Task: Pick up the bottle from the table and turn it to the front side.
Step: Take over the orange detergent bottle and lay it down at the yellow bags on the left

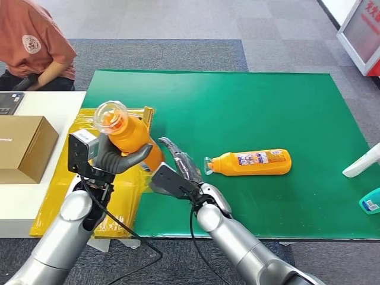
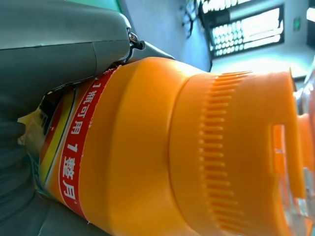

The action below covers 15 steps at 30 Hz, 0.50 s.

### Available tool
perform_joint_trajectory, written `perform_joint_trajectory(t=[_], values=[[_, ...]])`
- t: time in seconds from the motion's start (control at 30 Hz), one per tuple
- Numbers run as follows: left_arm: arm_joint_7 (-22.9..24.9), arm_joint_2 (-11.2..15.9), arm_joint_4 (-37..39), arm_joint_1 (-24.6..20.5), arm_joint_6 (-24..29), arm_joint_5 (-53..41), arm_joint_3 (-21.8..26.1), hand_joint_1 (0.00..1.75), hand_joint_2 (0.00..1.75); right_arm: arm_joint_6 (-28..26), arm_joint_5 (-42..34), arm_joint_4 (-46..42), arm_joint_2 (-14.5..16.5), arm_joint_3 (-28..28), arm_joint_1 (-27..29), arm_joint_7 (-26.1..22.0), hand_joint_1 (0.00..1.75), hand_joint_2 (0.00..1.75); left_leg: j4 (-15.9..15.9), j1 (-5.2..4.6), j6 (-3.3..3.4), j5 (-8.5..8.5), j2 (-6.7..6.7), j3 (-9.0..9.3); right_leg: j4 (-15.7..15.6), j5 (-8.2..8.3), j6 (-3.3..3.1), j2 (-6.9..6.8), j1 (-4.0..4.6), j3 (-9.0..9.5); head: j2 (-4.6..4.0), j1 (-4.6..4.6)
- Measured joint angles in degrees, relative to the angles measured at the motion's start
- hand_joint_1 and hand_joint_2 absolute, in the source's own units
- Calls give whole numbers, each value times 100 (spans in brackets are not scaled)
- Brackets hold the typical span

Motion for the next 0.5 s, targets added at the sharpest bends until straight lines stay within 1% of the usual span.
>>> perform_joint_trajectory(t=[0.17,0.27,0.33,0.43,0.5], values=[[-88,100,-78,-1,220,-218,109,175,175,-81,-26,1,-52,-16,-2,16,0,175,0,0,0,1,0,0,0,0,0,0,0,0,0,0],[-220,172,-130,-2,631,-751,159,175,175,-157,-43,1,-75,-62,-1,40,0,175,0,0,0,1,0,0,0,0,0,0,0,-1,0,0],[-300,256,-170,-4,1114,-1536,202,175,175,-203,-44,0,-97,-136,1,67,0,175,0,0,-1,1,0,0,0,0,0,0,0,-1,0,-1],[-278,408,-196,-14,1894,-3350,237,175,175,-231,-15,-15,-131,-281,16,113,0,175,0,0,-3,2,0,0,2,0,-1,0,0,-2,0,-1],[-197,485,-212,-16,2157,-4217,259,175,175,-233,14,-41,-148,-374,32,137,0,175,0,0,-3,2,0,0,3,0,-1,0,0,-2,0,-1]])
